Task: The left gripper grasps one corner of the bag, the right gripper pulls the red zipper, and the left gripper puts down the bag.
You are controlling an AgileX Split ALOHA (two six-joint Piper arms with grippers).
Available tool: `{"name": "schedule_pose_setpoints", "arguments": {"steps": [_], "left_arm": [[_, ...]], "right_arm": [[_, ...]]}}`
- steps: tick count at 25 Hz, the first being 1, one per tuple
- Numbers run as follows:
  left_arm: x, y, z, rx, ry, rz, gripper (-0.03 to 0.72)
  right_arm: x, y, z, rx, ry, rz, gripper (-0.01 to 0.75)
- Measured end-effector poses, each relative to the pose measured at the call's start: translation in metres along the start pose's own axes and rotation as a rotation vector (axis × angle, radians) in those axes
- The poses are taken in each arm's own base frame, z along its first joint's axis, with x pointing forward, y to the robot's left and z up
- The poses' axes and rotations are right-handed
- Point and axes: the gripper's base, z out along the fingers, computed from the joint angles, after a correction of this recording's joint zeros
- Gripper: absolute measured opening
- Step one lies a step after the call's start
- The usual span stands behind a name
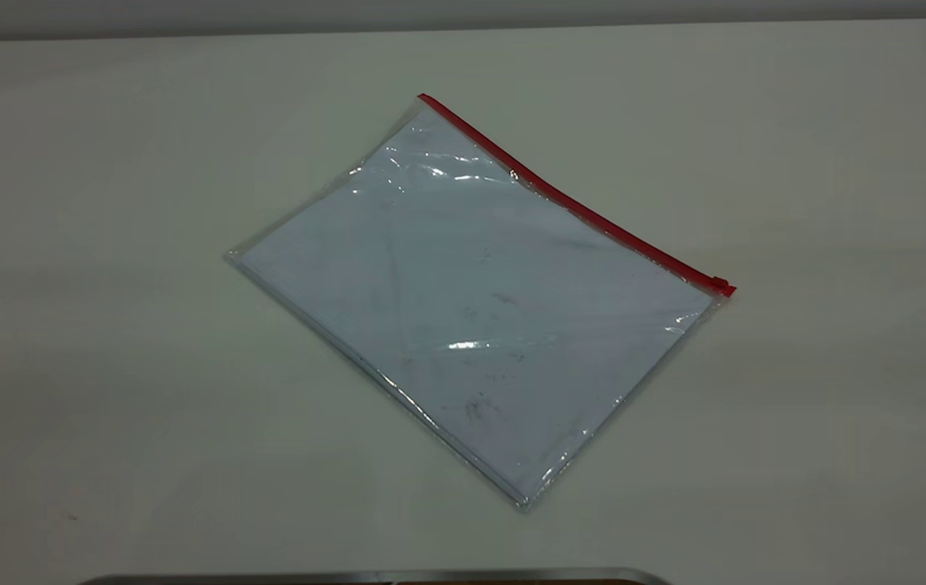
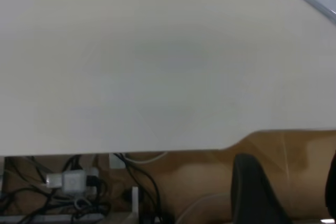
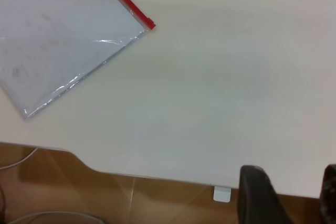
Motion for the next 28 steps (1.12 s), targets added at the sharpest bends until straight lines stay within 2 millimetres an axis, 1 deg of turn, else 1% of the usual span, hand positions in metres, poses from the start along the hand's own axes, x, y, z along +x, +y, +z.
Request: {"name": "schedule_pose_setpoints", "arguments": {"steps": [5,9,11,15,18,21,23,28], "left_arm": [[0.001,0.0,0.0,-0.005,-0.006,-0.001,0.402],[0.001,0.0,0.0,-0.005,-0.005,-0.001,0.402],[0.001,0.0,0.0,-0.005,-0.005,-0.001,0.402],[0.003,0.0,-0.002,-0.009,-0.021,0.001,0.402],[0.008,-0.001,-0.007,-0.01,-0.076,0.005,0.402],[0.019,-0.002,-0.016,-0.007,-0.18,0.026,0.402],[0.026,-0.003,-0.019,-0.002,-0.217,0.037,0.402],[0.028,-0.003,-0.019,0.0,-0.214,0.04,0.402]], "right_arm": [[0.004,0.0,-0.006,0.011,-0.052,0.011,0.326],[0.018,0.0,-0.022,0.083,-0.208,0.067,0.326],[0.024,0.001,-0.027,0.108,-0.254,0.083,0.326],[0.024,0.001,-0.028,0.115,-0.254,0.087,0.326],[0.024,0.001,-0.028,0.113,-0.254,0.086,0.326],[0.024,0.001,-0.028,0.095,-0.254,0.068,0.326],[0.024,0.0,-0.028,0.082,-0.254,0.058,0.326],[0.024,0.001,-0.028,0.075,-0.254,0.054,0.326]]}}
